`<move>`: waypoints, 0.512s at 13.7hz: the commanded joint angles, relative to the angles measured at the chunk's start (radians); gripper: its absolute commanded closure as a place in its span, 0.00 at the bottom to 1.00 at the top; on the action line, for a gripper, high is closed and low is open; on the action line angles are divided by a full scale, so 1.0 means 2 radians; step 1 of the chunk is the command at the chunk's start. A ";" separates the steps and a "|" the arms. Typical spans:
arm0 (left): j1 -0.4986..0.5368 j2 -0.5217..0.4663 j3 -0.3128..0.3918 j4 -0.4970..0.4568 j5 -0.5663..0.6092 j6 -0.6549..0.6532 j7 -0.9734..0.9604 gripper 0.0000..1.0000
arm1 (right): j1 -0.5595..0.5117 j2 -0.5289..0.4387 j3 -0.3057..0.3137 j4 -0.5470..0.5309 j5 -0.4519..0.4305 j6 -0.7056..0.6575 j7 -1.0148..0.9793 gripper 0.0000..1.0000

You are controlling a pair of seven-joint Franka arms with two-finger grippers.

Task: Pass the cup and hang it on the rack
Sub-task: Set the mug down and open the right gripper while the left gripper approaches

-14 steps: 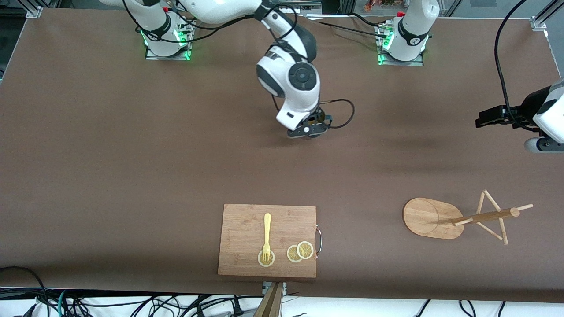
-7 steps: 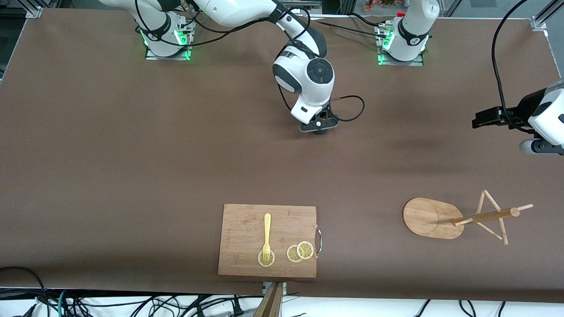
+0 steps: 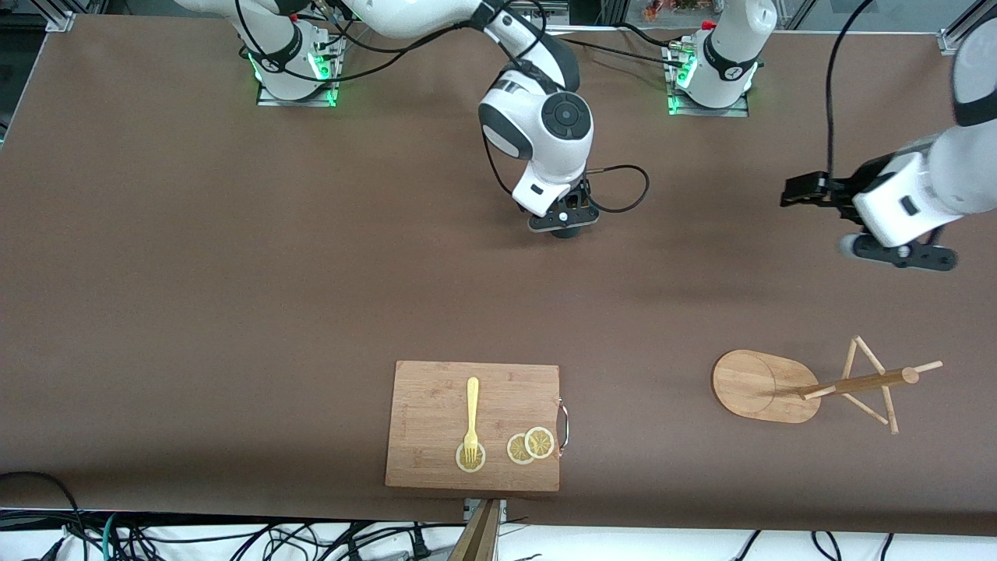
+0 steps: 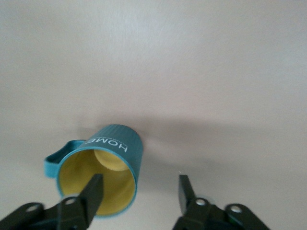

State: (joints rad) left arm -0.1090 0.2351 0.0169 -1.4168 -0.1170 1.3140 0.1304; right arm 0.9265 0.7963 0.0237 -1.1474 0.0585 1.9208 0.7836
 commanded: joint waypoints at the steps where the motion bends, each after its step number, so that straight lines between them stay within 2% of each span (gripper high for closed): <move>1: 0.005 -0.006 -0.018 -0.038 -0.005 -0.003 0.123 0.00 | -0.047 -0.080 0.006 -0.011 0.016 -0.061 -0.030 0.00; 3: 0.006 -0.003 -0.020 -0.053 -0.008 0.007 0.200 0.00 | -0.094 -0.110 -0.013 -0.012 0.020 -0.112 -0.048 0.00; 5: 0.005 -0.001 -0.022 -0.072 -0.009 0.023 0.255 0.00 | -0.155 -0.134 -0.020 -0.013 0.025 -0.127 -0.082 0.00; 7: 0.007 -0.002 -0.032 -0.116 -0.012 0.077 0.346 0.00 | -0.209 -0.161 -0.023 -0.023 0.044 -0.163 -0.158 0.00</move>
State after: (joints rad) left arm -0.1062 0.2477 -0.0278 -1.5613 -0.1180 1.3823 0.6663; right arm 0.5889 0.5364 -0.0320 -1.1405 0.1081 1.6396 0.5648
